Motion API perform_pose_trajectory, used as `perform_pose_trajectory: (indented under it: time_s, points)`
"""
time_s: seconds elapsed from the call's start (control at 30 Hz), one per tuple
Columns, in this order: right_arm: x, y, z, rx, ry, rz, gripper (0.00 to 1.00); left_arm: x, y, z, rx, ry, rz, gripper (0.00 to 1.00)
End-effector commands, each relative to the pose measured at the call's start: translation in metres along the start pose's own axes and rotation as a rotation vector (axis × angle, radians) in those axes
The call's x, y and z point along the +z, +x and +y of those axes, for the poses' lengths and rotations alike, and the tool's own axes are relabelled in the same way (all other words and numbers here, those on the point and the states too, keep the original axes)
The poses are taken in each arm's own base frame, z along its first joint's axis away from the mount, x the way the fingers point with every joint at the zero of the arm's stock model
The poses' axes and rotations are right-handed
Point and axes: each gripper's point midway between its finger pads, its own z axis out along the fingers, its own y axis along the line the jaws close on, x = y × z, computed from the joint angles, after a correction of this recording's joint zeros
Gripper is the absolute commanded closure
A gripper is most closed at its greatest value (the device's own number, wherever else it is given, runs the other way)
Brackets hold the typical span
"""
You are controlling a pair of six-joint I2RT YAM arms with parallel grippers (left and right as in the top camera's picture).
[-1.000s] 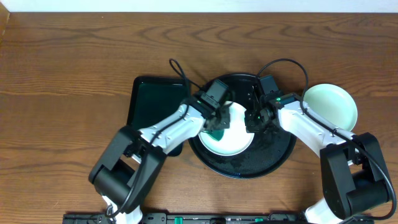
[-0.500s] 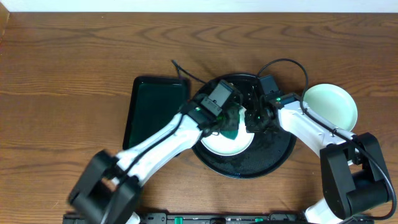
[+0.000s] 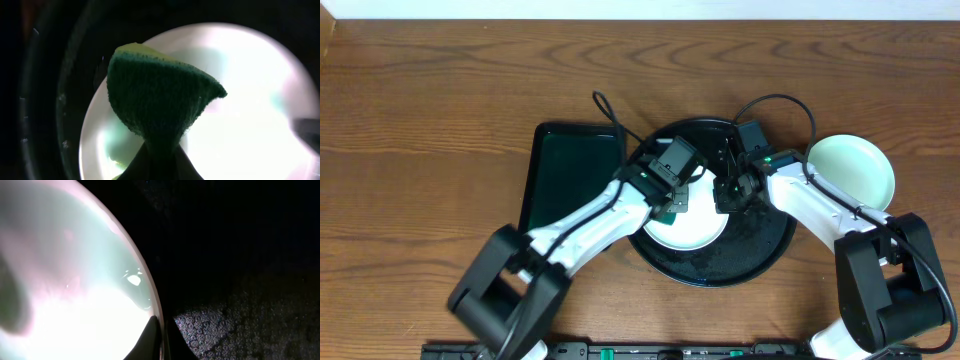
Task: Clean dirty plates on tray and stack at the side
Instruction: 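Scrub the white plate center again while right gripper holds the rim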
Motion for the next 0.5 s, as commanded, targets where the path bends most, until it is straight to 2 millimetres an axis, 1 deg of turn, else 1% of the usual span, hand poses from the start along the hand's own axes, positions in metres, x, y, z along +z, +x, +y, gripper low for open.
perform_pose_trajectory:
  time_s: [0.0,0.07,0.17,0.3,0.47]
  points:
    - [-0.004,-0.001,0.013,-0.026,-0.048,-0.001,0.98,0.02,0.014,0.011,-0.028,-0.049,0.052,0.92]
    - [-0.004,-0.001,0.013,-0.026,-0.048,-0.001,0.98,0.028,0.026,0.004,-0.036,-0.011,0.112,0.92]
    - [-0.004,-0.001,0.013,-0.027,-0.048,-0.001,0.98,0.033,0.039,-0.005,-0.039,0.043,0.178,0.92]
    - [-0.004,-0.001,0.013,-0.026,-0.048,-0.001,0.98,0.031,0.047,-0.021,-0.047,0.127,0.23,0.92]
    - [-0.004,-0.001,0.013,-0.027,-0.048,-0.002,0.98,0.025,0.053,-0.047,-0.064,0.245,0.273,0.92]
